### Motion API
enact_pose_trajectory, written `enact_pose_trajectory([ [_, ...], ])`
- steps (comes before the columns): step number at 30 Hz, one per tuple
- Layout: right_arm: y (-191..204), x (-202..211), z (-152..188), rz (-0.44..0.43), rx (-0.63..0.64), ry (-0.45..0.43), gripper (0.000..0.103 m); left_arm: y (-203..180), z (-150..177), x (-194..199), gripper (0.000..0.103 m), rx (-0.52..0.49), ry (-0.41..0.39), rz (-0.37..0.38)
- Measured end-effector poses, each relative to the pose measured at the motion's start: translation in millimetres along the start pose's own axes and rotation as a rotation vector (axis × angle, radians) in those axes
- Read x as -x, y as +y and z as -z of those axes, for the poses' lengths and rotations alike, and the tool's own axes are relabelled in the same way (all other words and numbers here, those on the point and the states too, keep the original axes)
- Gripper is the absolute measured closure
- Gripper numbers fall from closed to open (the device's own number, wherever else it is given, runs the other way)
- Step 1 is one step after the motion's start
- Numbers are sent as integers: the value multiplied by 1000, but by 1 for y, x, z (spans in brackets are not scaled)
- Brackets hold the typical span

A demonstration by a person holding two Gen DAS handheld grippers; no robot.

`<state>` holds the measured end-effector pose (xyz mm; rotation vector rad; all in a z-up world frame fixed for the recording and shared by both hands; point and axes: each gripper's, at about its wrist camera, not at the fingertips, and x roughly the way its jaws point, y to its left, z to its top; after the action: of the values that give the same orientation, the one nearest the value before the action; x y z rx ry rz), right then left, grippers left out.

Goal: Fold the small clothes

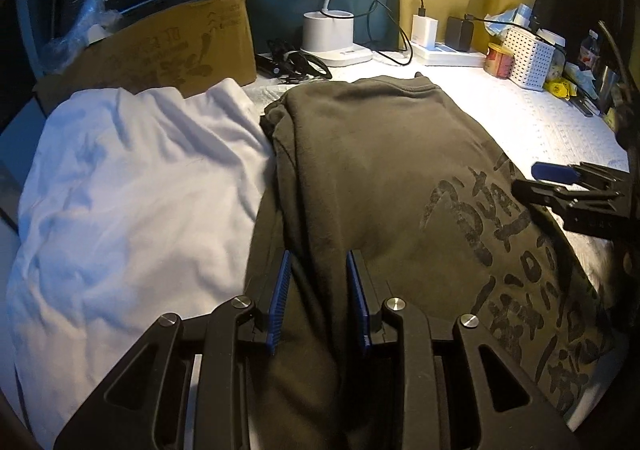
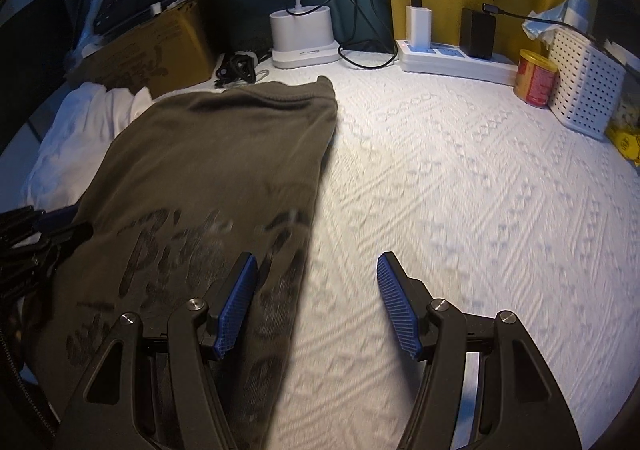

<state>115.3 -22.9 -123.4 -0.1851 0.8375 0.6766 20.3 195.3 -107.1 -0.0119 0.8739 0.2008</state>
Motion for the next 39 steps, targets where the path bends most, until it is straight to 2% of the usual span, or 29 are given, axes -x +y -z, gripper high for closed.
enact_pose_trajectory([
  [7, 10, 20, 22, -29, 21, 8, 37, -6, 12, 31, 74, 8, -69, 36],
  [9, 12, 25, 29, -42, 23, 11, 37, -11, 18, 38, 58, 3, -82, 43],
  [11, 16, 28, 36, -55, 33, 17, 37, -14, 24, 43, 54, 3, -89, 46],
  [21, 35, 51, 68, -56, 97, 37, 38, -15, 64, 43, 54, 75, -63, 63],
  [32, 40, 77, 101, -40, 123, 15, 38, -20, 81, 64, 52, 40, -96, 38],
  [37, 30, 88, 111, -62, 104, 13, 37, -28, 80, 85, 47, 6, -161, 31],
  [38, 27, 90, 112, -67, 96, 12, 37, -31, 79, 89, 43, -1, -176, 29],
  [39, 26, 92, 113, -68, 92, 11, 37, -35, 78, 93, 30, -6, -189, 28],
])
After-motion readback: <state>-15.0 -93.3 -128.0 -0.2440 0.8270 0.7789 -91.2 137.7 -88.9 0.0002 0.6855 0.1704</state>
